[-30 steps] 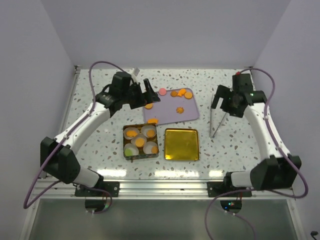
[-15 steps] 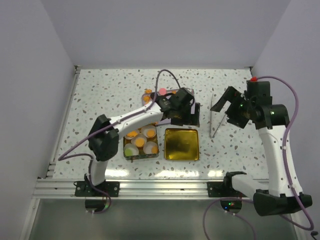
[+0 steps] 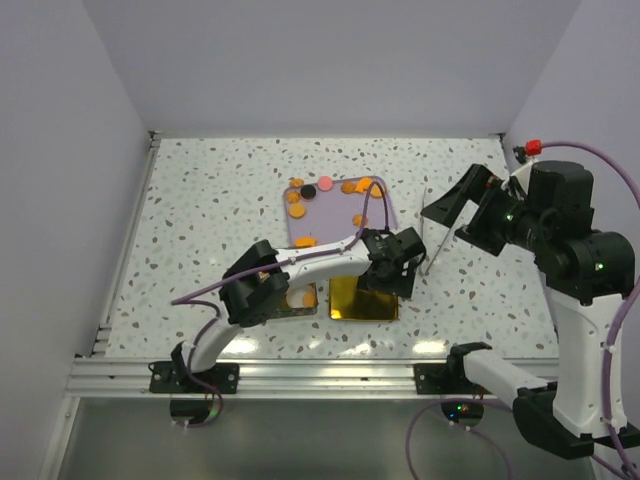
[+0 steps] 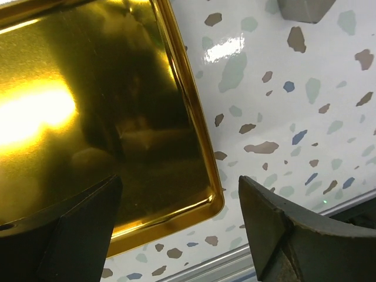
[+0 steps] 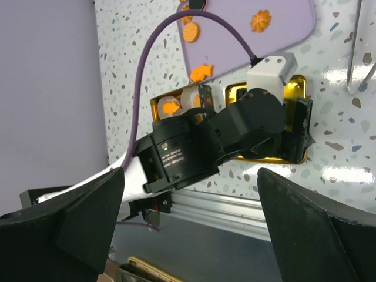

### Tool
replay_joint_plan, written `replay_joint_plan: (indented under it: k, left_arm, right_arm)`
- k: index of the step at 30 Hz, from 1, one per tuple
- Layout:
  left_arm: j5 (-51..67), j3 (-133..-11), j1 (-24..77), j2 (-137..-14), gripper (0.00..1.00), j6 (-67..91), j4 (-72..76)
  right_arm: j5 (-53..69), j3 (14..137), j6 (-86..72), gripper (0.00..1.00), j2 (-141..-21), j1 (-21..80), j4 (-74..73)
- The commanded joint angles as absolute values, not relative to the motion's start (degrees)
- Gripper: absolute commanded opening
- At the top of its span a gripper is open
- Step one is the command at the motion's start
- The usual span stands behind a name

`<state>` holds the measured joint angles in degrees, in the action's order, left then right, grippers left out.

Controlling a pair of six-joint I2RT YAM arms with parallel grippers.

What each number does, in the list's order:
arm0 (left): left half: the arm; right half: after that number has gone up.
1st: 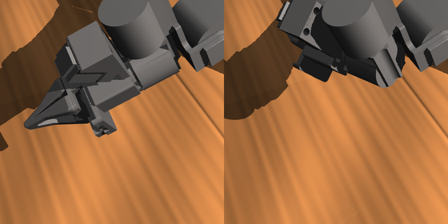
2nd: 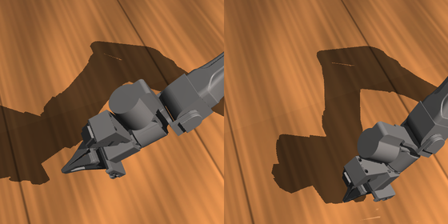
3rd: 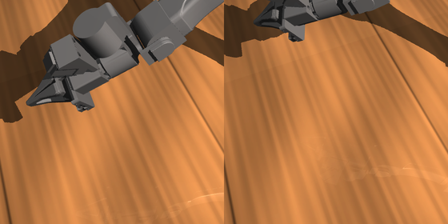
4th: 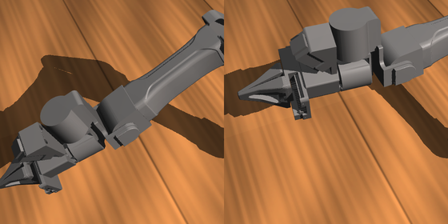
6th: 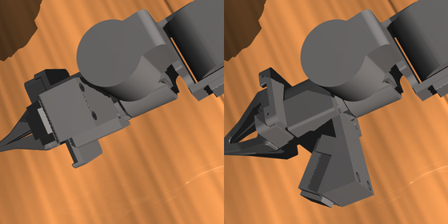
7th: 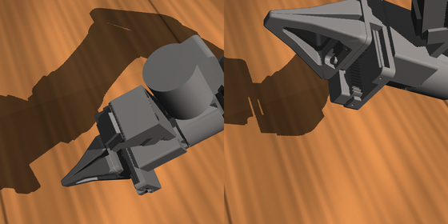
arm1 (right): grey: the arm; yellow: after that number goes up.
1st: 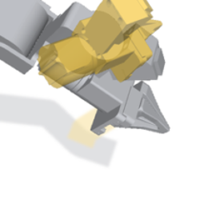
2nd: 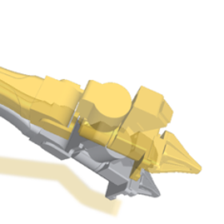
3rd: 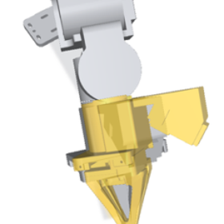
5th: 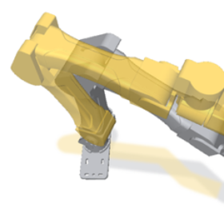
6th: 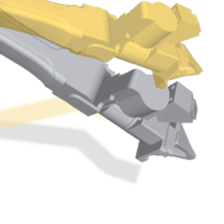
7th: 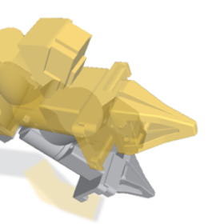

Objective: Pack the cookies

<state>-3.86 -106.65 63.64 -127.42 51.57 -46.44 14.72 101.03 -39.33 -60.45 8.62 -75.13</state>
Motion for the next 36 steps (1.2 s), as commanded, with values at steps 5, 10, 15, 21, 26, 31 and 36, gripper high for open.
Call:
replay_joint_plan:
  k: [5, 10, 15, 21, 26, 31, 36]
  left_arm:
    - [-6.9, -114.3, 66.0, -133.8, 0.83, 53.5, -50.1]
    - [-8.3, -119.1, 66.8, -138.1, 0.70, 53.3, -54.3]
    - [-10.7, -120.4, 67.0, -140.2, 0.49, 53.7, -57.5]
    - [-10.0, -120.8, 67.1, -142.5, 0.11, 53.9, -58.2]
    - [-7.7, -118.4, 67.2, -140.1, 0.00, 53.6, -54.0]
    - [-4.8, -113.4, 67.1, -133.1, 0.00, 55.7, -48.7]
    - [-1.4, -105.0, 65.8, -118.7, 0.00, 58.0, -42.2]
  right_arm:
    - [15.8, 100.0, -37.5, 0.99, -57.4, 11.1, -79.2]
    - [15.6, 98.7, -37.4, 0.99, -56.6, 11.8, -78.1]
    - [15.9, 98.1, -37.4, 0.99, -56.2, 12.7, -77.6]
    - [15.2, 96.6, -36.7, 0.99, -55.2, 13.9, -77.5]
    - [13.0, 97.4, -35.7, 0.99, -55.1, 14.7, -77.9]
    - [12.3, 100.7, -34.0, 0.99, -56.9, 15.4, -78.8]
    - [13.1, 108.3, -33.2, 0.99, -59.9, 15.5, -80.0]
